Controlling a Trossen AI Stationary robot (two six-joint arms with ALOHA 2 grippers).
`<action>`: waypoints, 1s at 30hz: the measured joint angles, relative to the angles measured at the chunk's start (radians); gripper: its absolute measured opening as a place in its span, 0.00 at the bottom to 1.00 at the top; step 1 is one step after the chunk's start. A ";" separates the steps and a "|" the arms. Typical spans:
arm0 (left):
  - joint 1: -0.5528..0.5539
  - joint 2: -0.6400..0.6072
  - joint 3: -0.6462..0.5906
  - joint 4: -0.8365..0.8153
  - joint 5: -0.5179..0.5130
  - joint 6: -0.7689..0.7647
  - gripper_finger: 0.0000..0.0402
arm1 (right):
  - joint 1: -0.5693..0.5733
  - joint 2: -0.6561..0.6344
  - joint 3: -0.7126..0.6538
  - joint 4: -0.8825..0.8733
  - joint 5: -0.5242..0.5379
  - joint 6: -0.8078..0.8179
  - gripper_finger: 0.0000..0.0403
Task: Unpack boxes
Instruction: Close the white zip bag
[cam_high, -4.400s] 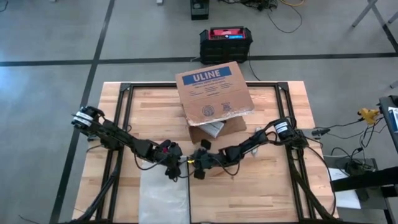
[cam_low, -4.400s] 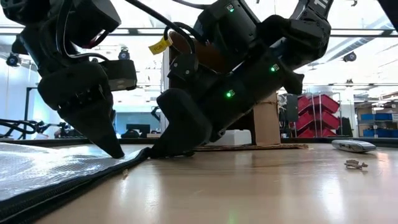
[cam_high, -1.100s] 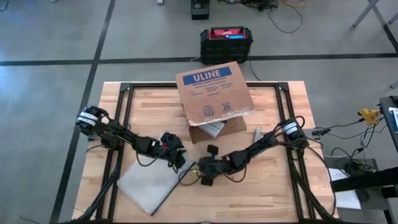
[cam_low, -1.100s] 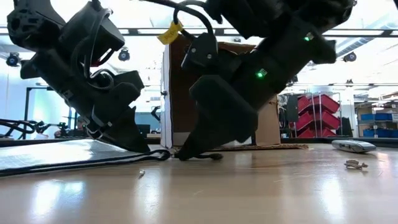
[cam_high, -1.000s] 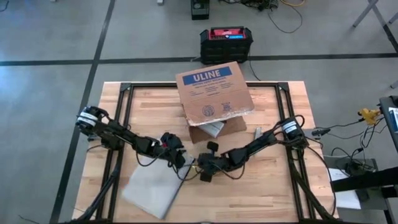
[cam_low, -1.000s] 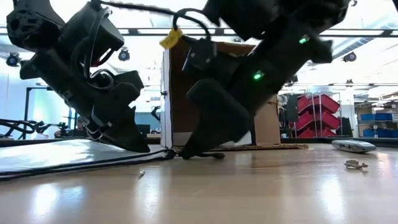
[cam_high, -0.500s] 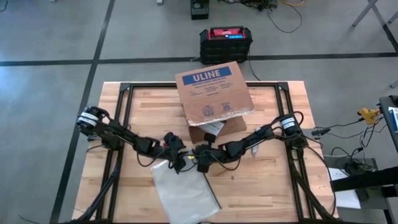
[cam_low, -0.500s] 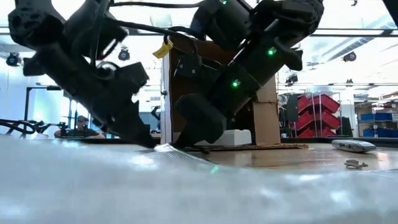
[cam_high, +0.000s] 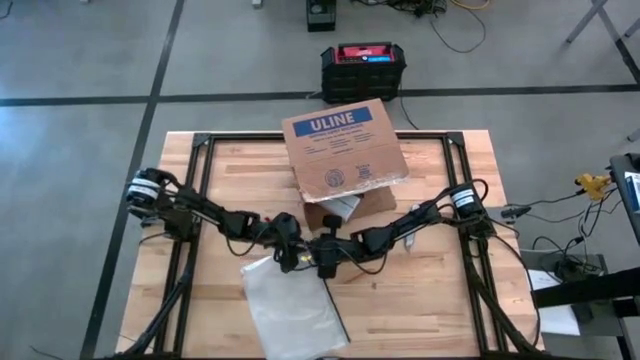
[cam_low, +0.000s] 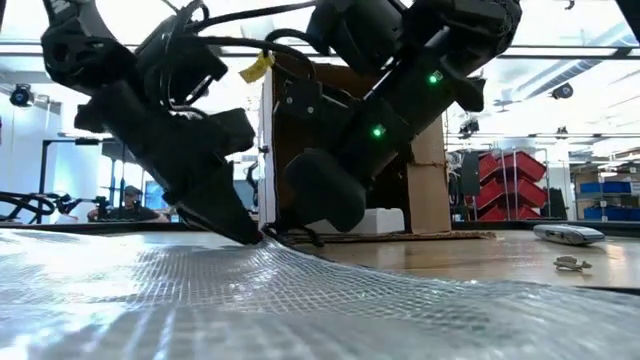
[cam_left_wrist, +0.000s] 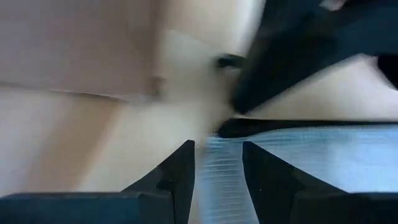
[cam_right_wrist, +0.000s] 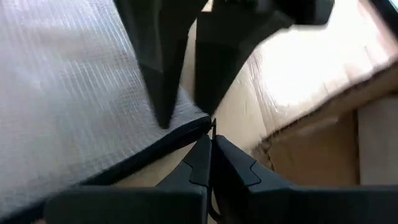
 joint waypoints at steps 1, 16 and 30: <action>0.009 -0.005 0.000 -0.003 0.054 0.011 0.29 | 0.000 0.000 0.009 -0.005 -0.004 -0.025 0.00; 0.143 -0.214 0.000 -0.200 0.372 0.185 0.29 | 0.017 -0.005 0.150 -0.092 0.081 -0.294 0.00; 0.170 -0.516 0.002 -0.411 0.409 0.194 0.24 | 0.017 -0.028 0.269 -0.143 0.142 -0.445 0.00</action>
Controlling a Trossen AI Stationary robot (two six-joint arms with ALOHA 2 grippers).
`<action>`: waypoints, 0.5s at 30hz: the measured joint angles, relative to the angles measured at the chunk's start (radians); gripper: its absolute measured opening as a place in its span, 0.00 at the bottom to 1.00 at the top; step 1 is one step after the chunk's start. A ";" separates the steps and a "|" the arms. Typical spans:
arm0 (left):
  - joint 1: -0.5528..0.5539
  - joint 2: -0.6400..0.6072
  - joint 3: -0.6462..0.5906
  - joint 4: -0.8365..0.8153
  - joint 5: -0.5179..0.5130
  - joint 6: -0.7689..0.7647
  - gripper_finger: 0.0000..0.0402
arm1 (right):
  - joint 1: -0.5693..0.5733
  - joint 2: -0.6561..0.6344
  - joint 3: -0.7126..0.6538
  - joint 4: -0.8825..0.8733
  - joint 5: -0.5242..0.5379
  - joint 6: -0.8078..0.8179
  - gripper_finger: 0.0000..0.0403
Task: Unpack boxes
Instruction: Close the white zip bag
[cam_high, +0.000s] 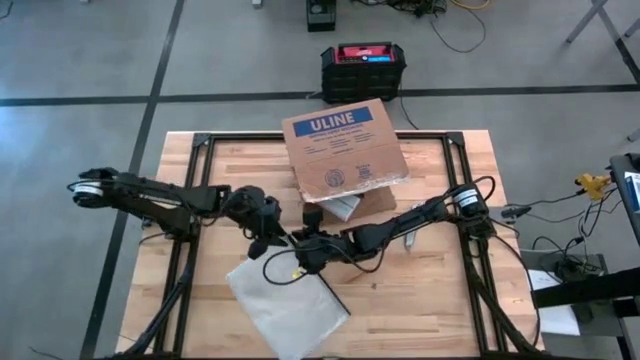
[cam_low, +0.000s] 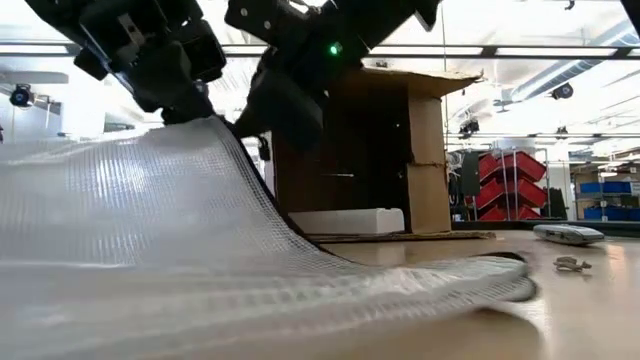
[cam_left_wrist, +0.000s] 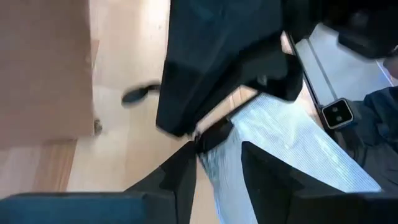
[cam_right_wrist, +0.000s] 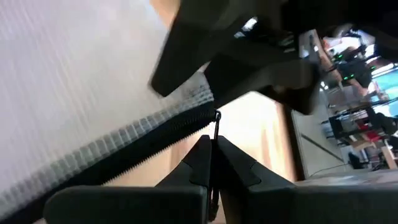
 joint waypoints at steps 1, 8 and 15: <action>0.000 -0.008 0.000 -0.007 0.000 -0.002 0.20 | 0.000 -0.006 0.007 0.002 -0.002 -0.007 0.00; 0.000 -0.046 0.003 -0.010 -0.062 -0.005 0.01 | 0.007 -0.026 0.030 -0.031 -0.006 0.001 0.00; -0.001 -0.053 0.064 -0.090 -0.066 -0.016 0.00 | 0.043 -0.048 0.030 -0.106 -0.005 0.081 0.00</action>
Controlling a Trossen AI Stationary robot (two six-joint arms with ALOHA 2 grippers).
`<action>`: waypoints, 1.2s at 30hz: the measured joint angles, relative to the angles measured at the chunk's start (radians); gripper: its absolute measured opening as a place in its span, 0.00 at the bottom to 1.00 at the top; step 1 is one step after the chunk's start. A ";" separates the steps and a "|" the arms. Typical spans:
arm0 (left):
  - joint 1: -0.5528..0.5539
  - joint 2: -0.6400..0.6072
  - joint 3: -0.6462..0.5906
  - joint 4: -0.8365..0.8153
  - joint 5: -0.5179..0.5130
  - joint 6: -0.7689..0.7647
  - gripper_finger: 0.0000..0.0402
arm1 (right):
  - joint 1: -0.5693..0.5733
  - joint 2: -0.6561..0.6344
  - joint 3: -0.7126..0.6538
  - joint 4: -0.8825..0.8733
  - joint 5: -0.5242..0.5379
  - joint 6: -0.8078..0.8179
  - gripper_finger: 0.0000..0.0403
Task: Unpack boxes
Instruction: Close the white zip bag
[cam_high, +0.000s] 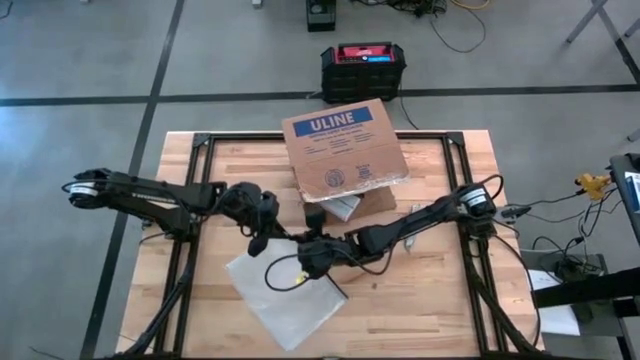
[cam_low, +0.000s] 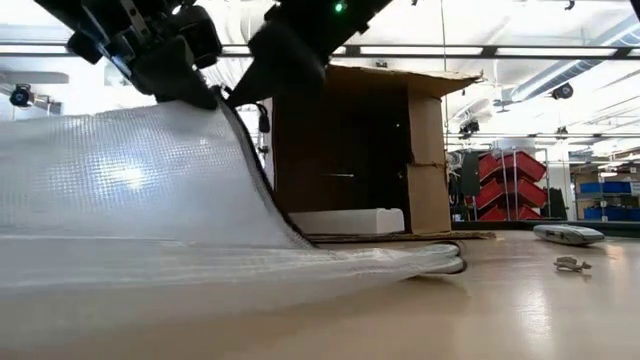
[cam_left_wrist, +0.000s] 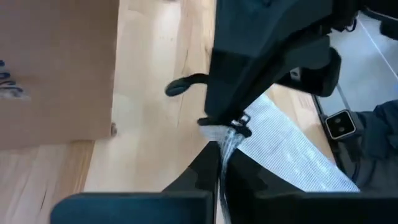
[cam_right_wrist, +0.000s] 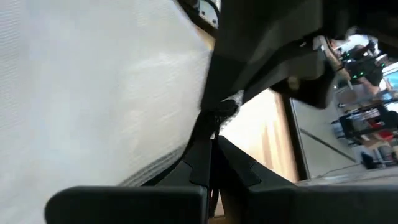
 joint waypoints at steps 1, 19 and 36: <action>-0.002 -0.001 0.012 -0.010 0.000 -0.001 0.00 | 0.006 -0.002 0.000 -0.002 0.001 0.017 0.00; -0.033 -0.021 0.155 -0.114 -0.001 -0.005 0.00 | 0.042 -0.015 -0.017 -0.116 -0.032 0.277 0.00; -0.054 0.018 0.232 -0.175 -0.068 0.019 0.00 | 0.094 -0.019 -0.023 -0.107 -0.008 0.207 0.00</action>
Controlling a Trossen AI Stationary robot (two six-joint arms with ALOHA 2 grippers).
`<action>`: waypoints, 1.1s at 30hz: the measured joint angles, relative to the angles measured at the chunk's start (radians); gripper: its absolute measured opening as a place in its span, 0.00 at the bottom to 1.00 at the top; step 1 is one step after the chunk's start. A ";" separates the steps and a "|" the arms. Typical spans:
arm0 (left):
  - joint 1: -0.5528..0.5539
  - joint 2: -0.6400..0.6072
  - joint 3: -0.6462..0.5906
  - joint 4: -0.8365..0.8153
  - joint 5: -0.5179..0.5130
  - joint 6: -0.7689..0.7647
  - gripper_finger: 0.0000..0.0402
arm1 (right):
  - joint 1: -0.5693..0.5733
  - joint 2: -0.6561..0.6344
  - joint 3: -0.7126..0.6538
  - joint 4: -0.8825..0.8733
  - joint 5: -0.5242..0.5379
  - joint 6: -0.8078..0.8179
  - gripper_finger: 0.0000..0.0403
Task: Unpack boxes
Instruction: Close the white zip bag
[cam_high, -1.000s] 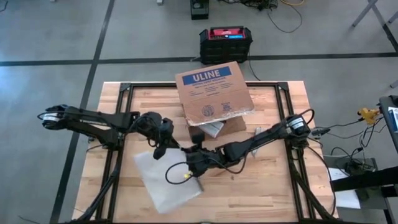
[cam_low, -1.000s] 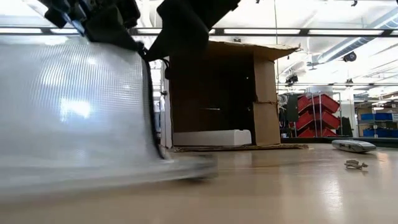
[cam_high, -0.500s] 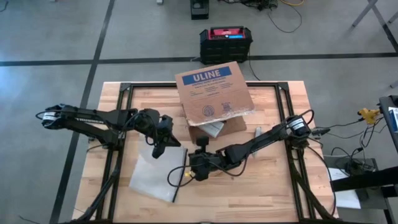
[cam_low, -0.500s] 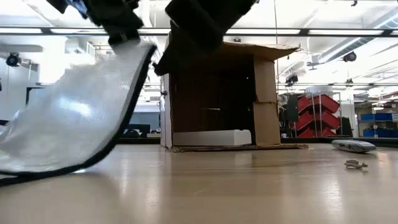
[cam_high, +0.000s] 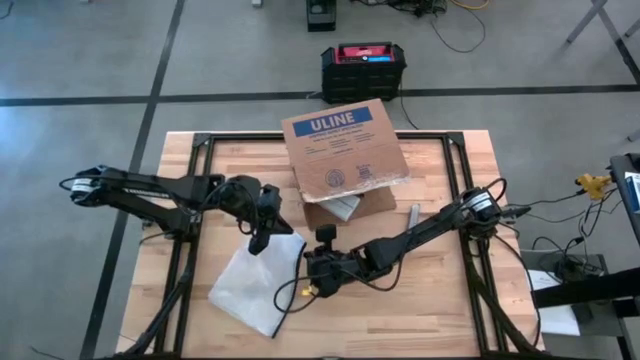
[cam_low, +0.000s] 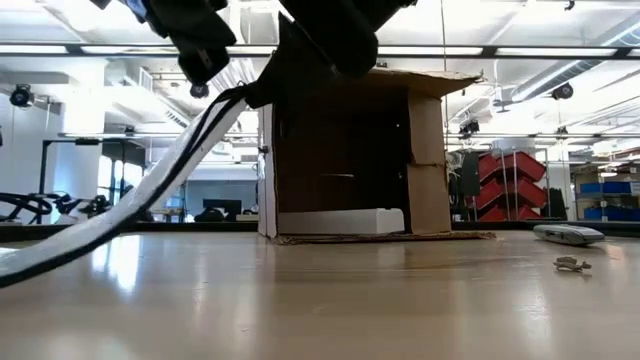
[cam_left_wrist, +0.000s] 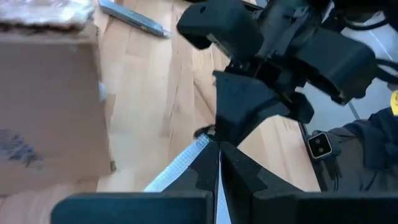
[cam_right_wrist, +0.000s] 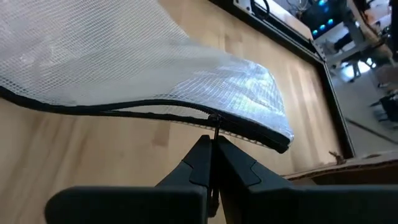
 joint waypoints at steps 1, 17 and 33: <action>-0.001 0.014 0.000 0.016 0.005 0.000 0.00 | 0.001 0.000 0.000 0.000 0.002 -0.016 0.00; 0.076 0.211 0.150 -0.136 0.261 0.117 0.37 | 0.003 -0.021 0.006 0.030 -0.019 -0.326 0.00; 0.086 0.153 0.244 -0.311 0.394 0.161 0.50 | -0.014 -0.030 0.152 0.011 -0.004 -0.488 0.00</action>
